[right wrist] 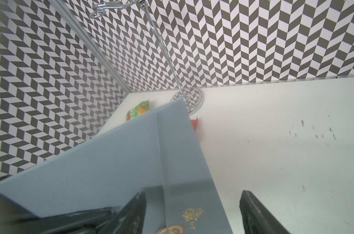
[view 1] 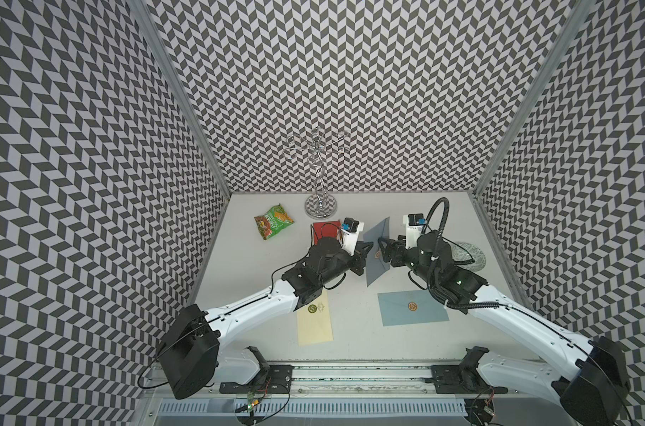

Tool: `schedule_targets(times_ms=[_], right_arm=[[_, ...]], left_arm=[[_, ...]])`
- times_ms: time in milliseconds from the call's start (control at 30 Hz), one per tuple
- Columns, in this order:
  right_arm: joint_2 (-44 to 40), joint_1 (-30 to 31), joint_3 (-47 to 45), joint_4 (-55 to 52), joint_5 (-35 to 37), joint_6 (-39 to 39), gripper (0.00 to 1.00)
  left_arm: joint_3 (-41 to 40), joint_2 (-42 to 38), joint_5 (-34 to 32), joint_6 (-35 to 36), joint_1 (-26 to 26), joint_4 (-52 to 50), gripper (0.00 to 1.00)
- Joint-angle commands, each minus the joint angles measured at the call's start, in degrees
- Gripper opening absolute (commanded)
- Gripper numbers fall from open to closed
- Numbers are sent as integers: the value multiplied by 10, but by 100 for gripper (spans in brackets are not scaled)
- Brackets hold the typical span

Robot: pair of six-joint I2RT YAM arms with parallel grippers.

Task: Open the envelope
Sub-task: Open the envelope flap on the envelope.

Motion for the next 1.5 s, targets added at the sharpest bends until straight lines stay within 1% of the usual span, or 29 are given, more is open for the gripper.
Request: schedule_targets(times_ms=[0,933,1467], right_arm=[[4,3,1,21,7,9,74],[25,3,0,7,10,28,78],[19,2,1,-11,37,39,79]], left_arm=[[-4,-22,7,9,-2,18,0],[-20,-32,-2,13,-1,32,0],[-22,-25,-1,4,-1,42,0]])
